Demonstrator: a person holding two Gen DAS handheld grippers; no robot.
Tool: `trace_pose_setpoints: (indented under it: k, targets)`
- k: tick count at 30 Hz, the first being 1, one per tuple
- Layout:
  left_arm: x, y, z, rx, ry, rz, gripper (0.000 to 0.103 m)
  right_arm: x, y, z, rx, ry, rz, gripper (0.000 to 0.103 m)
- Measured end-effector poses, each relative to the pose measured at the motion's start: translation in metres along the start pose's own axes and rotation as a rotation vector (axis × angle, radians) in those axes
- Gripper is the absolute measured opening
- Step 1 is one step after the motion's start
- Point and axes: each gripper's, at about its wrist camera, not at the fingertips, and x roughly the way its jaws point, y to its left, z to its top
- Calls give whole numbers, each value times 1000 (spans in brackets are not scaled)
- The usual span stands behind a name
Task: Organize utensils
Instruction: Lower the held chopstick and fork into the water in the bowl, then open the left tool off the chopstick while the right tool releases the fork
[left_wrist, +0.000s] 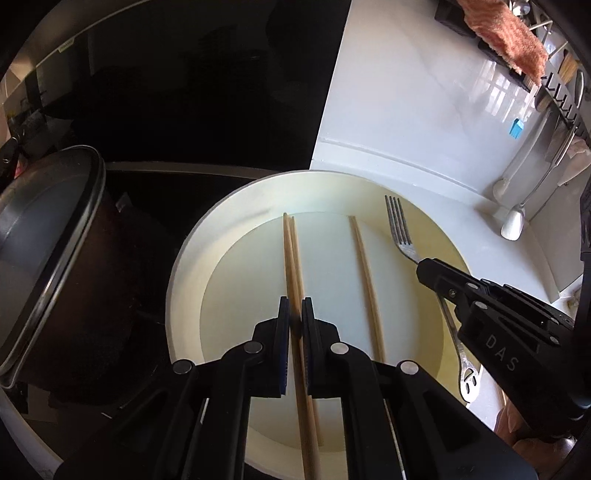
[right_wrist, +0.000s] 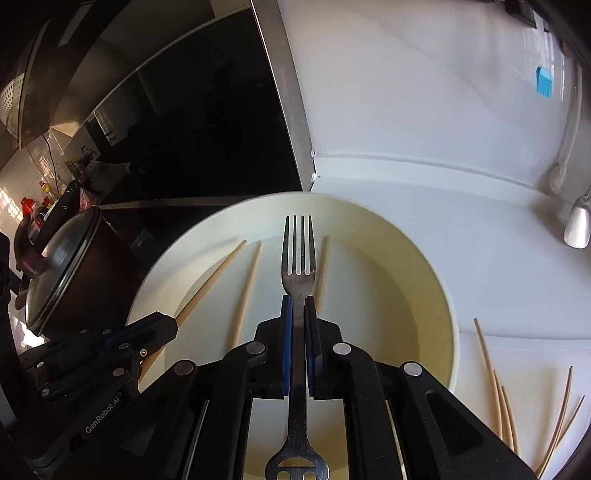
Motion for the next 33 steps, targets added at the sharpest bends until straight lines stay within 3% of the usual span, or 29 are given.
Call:
trace_pose_setpoints:
  k: [8,15,16,17,18,22,25,29,30,33]
  targets:
    - [23,5,6,-8,49,-3,6,39,-21,-2,88,141,21,6]
    - [34,12,10,-27,88,6,6,58,-25,-3,77,231,8,7]
    - [34,13,10,-31,95,7,6,61,-21,-2,74,232,9,9]
    - [35,15,11,-37,100,10,8,60,-20,-1,68,229,2,24]
    - [35,16,11,-44,104,13,11,56,-19,0,58,215,-11,36]
    - [30,18,11,-44,94,37,32,40,-18,4,30,169,-17,37]
    - [22,19,11,-51,81,49,60,25,-21,3,34,128,-18,45]
    - [9,14,10,-20,50,79,79,0,-26,-4,42,78,-15,51]
    - [5,13,10,-15,43,79,81,-8,-27,-8,47,60,-12,57]
    - [-9,10,7,-3,13,72,86,-32,-31,-18,76,4,1,60]
